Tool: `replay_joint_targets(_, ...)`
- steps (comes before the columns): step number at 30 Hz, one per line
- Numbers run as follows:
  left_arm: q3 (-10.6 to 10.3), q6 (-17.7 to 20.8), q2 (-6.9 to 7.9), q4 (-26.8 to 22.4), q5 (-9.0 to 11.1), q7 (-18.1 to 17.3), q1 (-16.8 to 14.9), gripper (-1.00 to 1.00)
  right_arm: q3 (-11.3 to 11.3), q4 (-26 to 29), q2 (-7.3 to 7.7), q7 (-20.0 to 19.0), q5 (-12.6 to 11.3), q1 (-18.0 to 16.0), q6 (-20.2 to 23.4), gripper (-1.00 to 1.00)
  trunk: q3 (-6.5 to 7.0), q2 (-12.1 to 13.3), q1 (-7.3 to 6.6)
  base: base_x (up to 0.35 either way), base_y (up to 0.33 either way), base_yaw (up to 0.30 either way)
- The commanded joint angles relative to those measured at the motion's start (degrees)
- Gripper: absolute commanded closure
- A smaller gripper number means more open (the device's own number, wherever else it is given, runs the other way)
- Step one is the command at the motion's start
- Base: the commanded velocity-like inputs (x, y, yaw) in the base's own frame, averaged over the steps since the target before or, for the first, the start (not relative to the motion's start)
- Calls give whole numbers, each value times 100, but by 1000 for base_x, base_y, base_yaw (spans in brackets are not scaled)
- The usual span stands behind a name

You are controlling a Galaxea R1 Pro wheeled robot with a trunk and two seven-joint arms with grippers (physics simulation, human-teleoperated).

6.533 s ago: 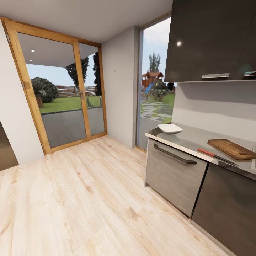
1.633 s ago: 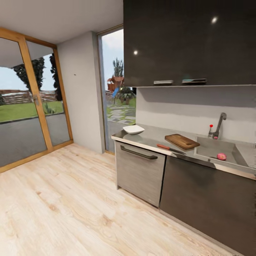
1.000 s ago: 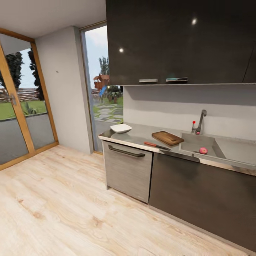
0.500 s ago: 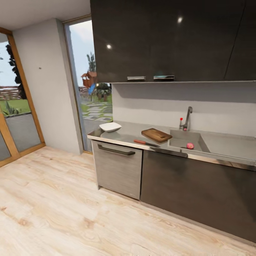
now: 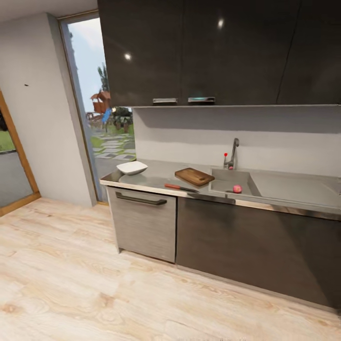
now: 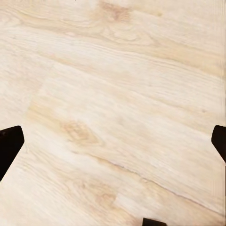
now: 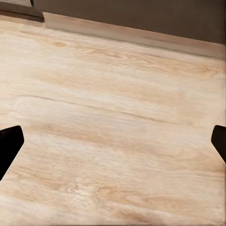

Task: In the kitchen, take the Vidalia onion out of the sink, dice it on the chopping board with the paring knife, put the diced onion into the bowl on the countertop, then place both the paring knife and the chopping board into the sink.

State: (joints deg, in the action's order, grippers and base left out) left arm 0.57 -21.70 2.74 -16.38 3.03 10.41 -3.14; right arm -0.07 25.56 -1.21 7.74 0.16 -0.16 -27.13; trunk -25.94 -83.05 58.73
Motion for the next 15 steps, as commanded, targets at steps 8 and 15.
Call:
replay_joint_targets(8, 8, -19, 8, 3, 27, -4, -2, -100, -1, 1, -2, 17, -5, -1, -10, -100, -60, -3, 0, 153, 80, -200)
replay_joint_targets(15, 7, -18, 16, 3, 20, -4, -2, -100, -1, 1, -2, 17, -7, -1, -11, -100, -108, -3, 0, 253, 164, -199)
